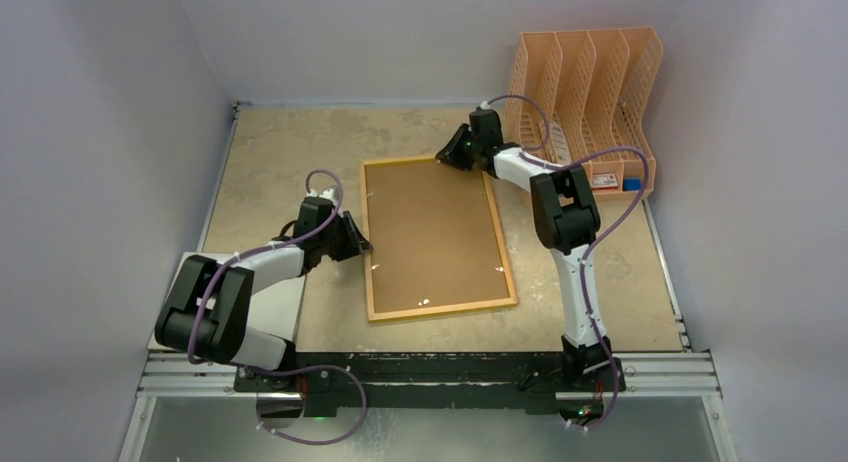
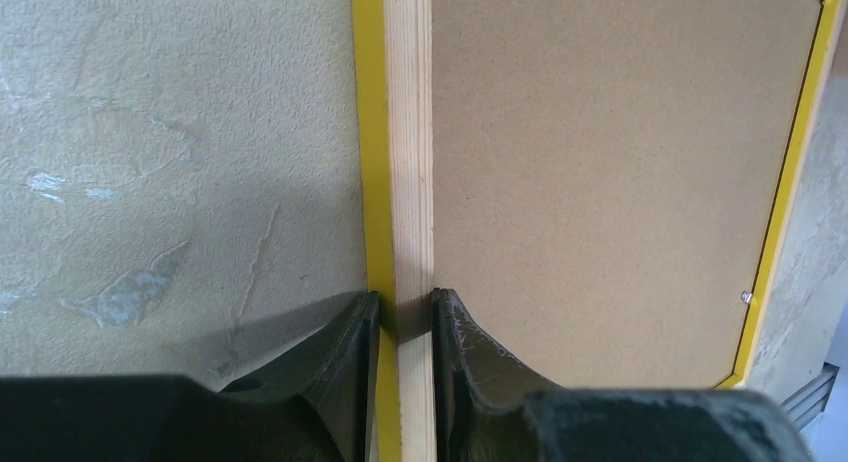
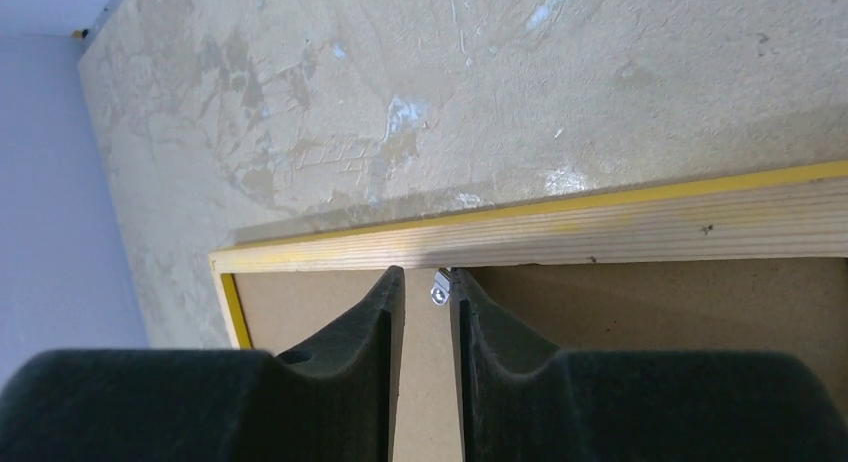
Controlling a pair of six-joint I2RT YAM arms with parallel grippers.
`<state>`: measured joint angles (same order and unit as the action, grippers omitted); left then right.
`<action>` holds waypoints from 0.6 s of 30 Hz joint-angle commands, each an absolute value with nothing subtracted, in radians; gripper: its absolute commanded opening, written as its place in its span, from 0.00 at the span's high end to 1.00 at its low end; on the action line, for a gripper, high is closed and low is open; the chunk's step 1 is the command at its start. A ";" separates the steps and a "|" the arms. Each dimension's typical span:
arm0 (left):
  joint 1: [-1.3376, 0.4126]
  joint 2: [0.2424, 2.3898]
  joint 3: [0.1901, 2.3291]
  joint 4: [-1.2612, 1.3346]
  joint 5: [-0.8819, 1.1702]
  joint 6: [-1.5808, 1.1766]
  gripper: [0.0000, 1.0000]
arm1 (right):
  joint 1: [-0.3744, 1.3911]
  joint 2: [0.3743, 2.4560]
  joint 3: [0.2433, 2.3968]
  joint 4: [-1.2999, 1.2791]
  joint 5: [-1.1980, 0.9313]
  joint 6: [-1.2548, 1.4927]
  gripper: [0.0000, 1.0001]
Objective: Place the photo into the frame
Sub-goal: Install the photo frame at the center of the board.
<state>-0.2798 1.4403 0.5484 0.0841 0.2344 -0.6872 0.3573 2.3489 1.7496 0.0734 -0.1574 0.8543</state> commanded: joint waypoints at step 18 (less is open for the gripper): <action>-0.278 1.341 0.595 0.021 0.214 -0.686 0.52 | 0.358 1.948 1.531 0.111 -0.076 0.597 0.56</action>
